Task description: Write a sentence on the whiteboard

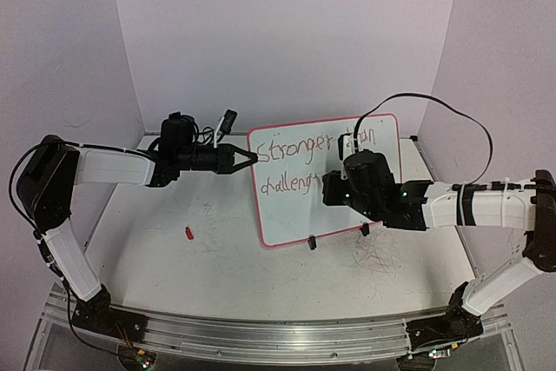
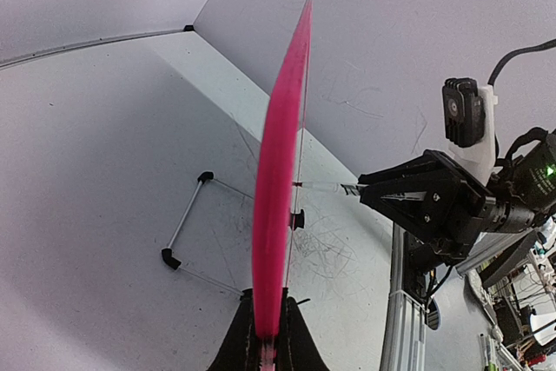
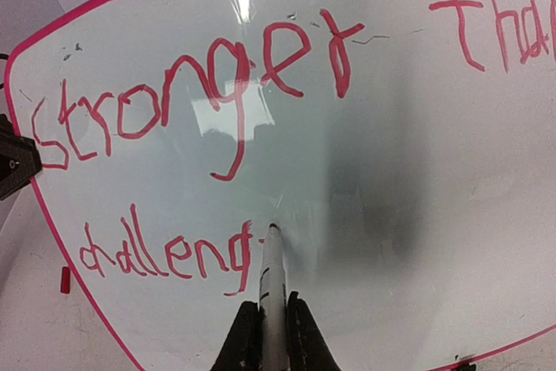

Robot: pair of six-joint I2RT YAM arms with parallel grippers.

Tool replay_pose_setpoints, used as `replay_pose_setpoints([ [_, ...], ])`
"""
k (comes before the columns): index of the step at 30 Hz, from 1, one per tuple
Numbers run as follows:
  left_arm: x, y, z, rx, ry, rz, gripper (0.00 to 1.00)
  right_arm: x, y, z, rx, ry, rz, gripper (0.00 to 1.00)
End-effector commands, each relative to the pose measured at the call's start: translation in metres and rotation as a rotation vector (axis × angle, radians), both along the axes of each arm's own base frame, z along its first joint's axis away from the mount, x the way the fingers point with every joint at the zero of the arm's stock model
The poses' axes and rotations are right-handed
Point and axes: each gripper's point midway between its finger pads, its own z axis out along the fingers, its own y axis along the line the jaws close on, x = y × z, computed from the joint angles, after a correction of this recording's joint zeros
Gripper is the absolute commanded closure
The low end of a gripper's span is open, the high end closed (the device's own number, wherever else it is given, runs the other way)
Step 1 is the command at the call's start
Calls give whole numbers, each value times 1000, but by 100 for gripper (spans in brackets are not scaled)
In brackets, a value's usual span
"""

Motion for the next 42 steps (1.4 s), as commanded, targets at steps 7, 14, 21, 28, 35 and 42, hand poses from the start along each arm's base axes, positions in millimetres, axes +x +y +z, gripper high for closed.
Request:
replay_pose_setpoints([
  [7, -7, -2, 3, 7, 9, -27, 100, 2, 12, 6, 33, -8, 35, 100],
  [14, -7, -2, 3, 7, 9, -26, 100, -6, 4, -10, 28, 34, 29, 100],
  [21, -7, -3, 2, 8, 11, -27, 100, -11, -6, -23, 12, 56, 4, 100],
  [28, -7, -2, 2, 7, 13, -26, 100, -5, -19, 5, 20, -11, -44, 100],
  [35, -7, -3, 3, 5, 11, -29, 100, 0, -9, 21, 70, -38, -11, 100],
  [42, -8, -2, 4, 6, 7, -26, 100, 7, -11, 23, 72, -52, -33, 100],
])
